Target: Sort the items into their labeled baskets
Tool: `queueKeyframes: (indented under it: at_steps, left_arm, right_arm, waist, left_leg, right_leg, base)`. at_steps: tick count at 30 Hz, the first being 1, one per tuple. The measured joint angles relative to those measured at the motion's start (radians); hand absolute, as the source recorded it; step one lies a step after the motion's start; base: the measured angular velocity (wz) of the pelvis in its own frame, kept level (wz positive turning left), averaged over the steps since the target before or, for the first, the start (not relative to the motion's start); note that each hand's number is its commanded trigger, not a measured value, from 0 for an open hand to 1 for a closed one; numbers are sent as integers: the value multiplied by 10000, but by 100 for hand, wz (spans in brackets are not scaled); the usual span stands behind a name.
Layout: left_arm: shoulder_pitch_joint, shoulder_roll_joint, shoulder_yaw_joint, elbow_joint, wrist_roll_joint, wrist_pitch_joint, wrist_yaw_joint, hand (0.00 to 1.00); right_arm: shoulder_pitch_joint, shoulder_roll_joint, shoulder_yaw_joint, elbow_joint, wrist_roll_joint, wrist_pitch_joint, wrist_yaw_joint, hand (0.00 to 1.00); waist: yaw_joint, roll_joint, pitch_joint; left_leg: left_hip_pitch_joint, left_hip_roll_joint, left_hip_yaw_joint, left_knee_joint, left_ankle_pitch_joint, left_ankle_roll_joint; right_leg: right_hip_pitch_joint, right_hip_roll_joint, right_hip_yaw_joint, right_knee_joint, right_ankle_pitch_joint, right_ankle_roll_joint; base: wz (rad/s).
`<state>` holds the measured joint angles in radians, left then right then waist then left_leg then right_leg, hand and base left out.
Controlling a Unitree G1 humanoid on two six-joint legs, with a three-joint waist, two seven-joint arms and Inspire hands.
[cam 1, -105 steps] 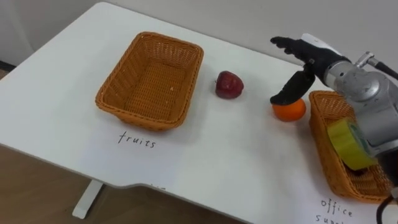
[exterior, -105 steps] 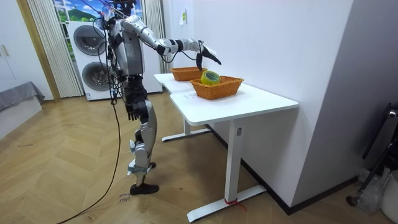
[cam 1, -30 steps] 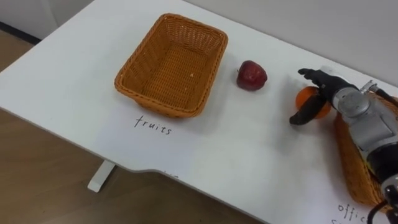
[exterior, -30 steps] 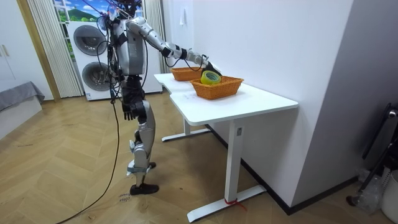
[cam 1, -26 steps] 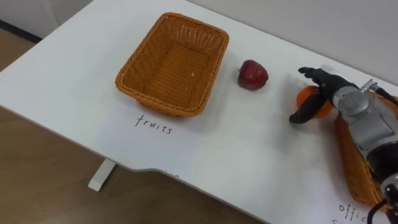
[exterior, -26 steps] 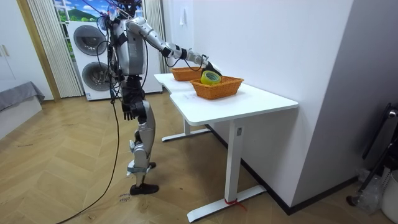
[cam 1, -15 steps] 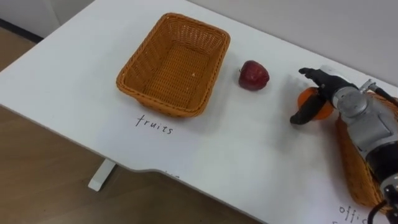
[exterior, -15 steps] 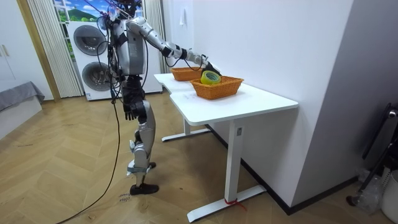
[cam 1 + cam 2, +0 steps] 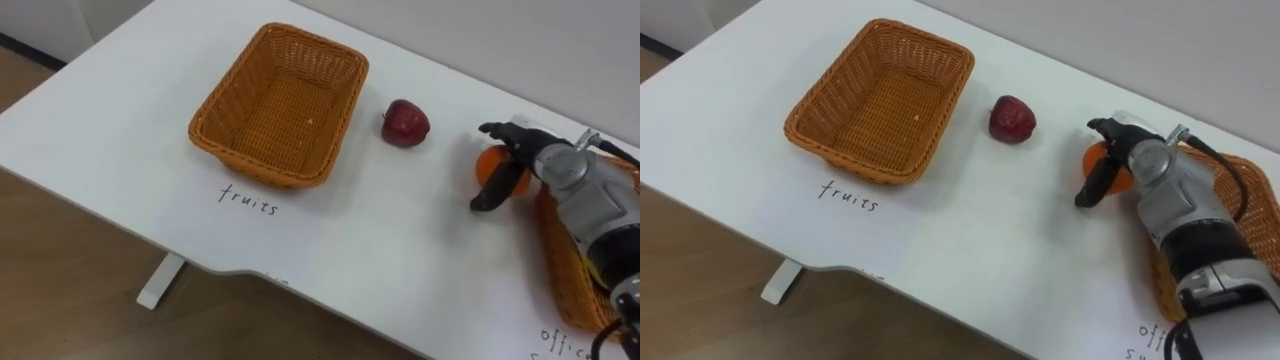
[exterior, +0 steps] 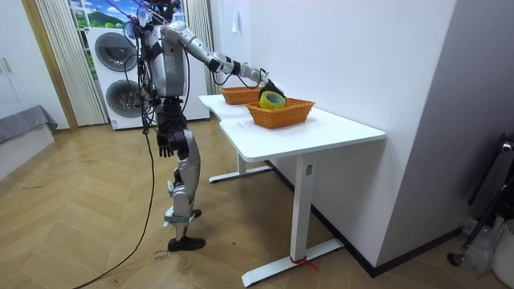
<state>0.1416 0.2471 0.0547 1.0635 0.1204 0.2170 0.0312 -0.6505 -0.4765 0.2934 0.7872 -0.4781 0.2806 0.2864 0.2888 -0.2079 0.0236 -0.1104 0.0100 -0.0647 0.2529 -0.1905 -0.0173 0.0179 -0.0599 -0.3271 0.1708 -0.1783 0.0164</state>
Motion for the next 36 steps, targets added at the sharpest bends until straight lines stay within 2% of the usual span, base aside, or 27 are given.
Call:
queueKeyframes:
  at_steps: [5, 13, 18, 36]
  left_arm:
    - [-116, -8, -3, 169, 0, 11, 80, 0]
    - [-248, -9, -5, 148, -7, -56, 80, 0]
    - [-252, -3, -5, 148, -10, -55, 79, 0]
    - [-255, 44, -8, 158, -84, -55, 49, 0]
  right_arm:
    - [-252, -4, 0, 285, 0, 4, 161, 0]
    - [-384, -6, -1, 256, -115, 27, 483, 0]
    - [-383, -6, 1, 212, -713, 18, 810, 0]
    - [-383, -4, 26, 208, -873, 38, 1089, 0]
  waist:
    - [-45, -65, 35]
    - [-94, -66, 34]
    - [-75, -67, 33]
    - [-61, -85, 17]
  left_leg:
    - [-19, 0, -26, 39, -1, -1]
    - [-19, 2, 0, 25, -1, 0]
    - [-17, 6, 15, 38, -1, 0]
    - [0, 5, 6, 138, 0, 0]
  right_leg:
    - [-12, 7, -13, -13, 0, 0]
    - [-32, 8, 60, -18, 0, 0]
    - [-29, 22, 222, -13, 0, 0]
    - [18, 25, 252, 4, 1, -1]
  base:
    - [0]
    - [0]
    - [0]
    - [0]
